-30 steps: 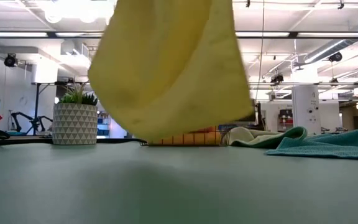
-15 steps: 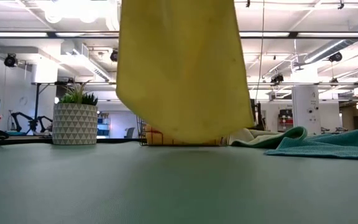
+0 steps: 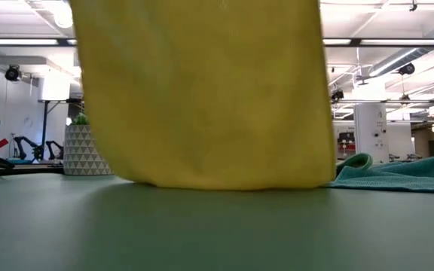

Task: Fold microfiber towels
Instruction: Fold the yellow microfiber towel

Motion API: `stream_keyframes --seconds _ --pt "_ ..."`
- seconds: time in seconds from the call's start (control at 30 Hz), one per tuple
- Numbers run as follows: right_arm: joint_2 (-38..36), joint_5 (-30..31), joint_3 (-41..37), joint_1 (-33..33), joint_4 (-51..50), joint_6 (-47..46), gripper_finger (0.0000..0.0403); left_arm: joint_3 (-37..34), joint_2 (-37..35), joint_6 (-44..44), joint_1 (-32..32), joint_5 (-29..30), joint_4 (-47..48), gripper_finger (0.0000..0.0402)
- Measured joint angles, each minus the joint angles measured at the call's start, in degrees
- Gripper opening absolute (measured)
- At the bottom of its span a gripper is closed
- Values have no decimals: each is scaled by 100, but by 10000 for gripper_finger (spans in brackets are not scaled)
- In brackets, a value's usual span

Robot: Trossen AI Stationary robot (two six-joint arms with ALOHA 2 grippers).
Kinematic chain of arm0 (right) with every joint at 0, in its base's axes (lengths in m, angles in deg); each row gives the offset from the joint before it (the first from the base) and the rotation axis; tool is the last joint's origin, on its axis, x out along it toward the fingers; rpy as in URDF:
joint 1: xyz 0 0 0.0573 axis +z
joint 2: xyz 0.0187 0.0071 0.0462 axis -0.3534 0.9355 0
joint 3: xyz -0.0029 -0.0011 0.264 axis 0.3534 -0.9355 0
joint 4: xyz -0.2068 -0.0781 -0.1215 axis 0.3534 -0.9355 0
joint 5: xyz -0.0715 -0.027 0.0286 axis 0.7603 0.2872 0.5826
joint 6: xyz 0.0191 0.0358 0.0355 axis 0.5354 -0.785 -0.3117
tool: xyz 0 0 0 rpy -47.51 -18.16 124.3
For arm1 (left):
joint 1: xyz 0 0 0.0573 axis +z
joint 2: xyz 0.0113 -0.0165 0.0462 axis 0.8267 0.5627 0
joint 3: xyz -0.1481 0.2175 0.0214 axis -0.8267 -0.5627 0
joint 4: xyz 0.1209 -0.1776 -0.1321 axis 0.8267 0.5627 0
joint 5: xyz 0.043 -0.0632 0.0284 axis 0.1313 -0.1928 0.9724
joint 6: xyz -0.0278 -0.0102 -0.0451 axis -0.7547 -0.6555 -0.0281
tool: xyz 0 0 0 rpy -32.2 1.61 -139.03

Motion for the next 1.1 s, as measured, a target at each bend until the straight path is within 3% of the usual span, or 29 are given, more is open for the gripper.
stream_keyframes --seconds 0.2,0.37,0.77,1.1 --pt "717 -207 -58 323 59 -1453 8 -1049 2 -394 -163 -646 -948 0" --pt "1113 -228 -58 520 49 -2003 8 -1568 11 -868 -271 -892 -1271 0" --pt "1316 -313 -169 652 -235 -2111 8 -2161 202 -1596 -335 -876 -1670 0" --pt "1316 -966 -577 661 964 -1727 8 -2166 448 -1528 -557 -1215 -2576 0"
